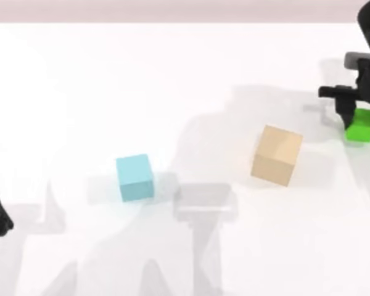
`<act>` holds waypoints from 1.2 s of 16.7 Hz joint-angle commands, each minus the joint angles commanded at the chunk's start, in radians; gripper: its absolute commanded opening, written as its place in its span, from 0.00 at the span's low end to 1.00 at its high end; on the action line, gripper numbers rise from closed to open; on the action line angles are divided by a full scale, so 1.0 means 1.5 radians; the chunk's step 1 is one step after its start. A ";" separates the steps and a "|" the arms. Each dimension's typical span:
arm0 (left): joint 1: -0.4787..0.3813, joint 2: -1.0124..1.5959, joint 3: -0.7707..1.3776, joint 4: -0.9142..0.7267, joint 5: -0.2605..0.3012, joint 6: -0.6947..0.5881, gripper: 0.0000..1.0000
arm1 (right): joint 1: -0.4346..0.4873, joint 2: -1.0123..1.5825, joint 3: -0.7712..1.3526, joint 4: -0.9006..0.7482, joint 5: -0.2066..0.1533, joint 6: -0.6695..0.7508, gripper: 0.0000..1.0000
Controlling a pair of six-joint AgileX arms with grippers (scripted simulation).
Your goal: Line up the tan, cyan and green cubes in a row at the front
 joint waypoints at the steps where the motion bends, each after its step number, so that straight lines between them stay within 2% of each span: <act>1: 0.000 0.000 0.000 0.000 0.000 0.000 1.00 | 0.000 0.000 0.000 0.000 0.000 0.000 0.00; 10: 0.000 0.000 0.000 0.000 0.000 0.000 1.00 | -0.002 -0.021 0.008 -0.008 0.004 -0.002 0.00; 17: 0.000 0.000 0.000 0.000 0.000 0.000 1.00 | 0.003 -0.050 0.123 -0.156 0.004 -0.002 0.00; 20: 0.000 0.000 0.000 0.000 0.000 0.000 1.00 | 0.003 -0.054 0.134 -0.168 0.004 -0.003 0.00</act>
